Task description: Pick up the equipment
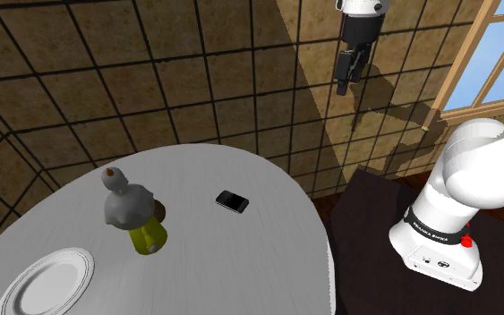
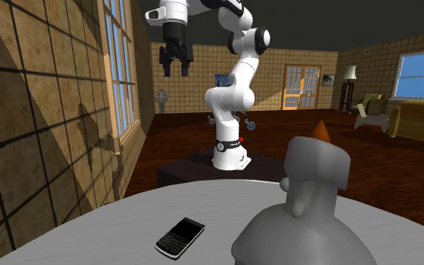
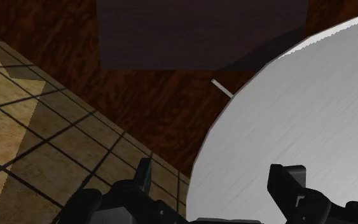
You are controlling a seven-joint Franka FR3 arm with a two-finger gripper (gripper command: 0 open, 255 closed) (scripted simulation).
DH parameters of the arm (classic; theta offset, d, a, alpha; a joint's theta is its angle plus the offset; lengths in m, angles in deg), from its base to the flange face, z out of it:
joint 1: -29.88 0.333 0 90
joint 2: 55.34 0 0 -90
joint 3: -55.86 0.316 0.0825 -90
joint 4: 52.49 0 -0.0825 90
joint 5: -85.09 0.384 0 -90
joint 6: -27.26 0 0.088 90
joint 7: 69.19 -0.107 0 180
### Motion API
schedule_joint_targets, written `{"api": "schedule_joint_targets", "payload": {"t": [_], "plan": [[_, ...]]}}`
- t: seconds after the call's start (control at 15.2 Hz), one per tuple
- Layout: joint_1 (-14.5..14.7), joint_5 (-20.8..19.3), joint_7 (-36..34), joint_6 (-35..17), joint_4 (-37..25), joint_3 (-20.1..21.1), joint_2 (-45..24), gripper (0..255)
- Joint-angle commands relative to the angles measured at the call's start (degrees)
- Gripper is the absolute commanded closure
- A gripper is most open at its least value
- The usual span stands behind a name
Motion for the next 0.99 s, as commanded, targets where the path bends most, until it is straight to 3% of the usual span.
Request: {"api": "schedule_joint_targets", "payload": {"t": [0.0,0.92], "plan": [[0.00,0.00,0.00,0.00,0.00,0.00,0.00,0],[5.20,3.26,-4.49,-25.10,4.86,8.10,-19.53,0]]}}
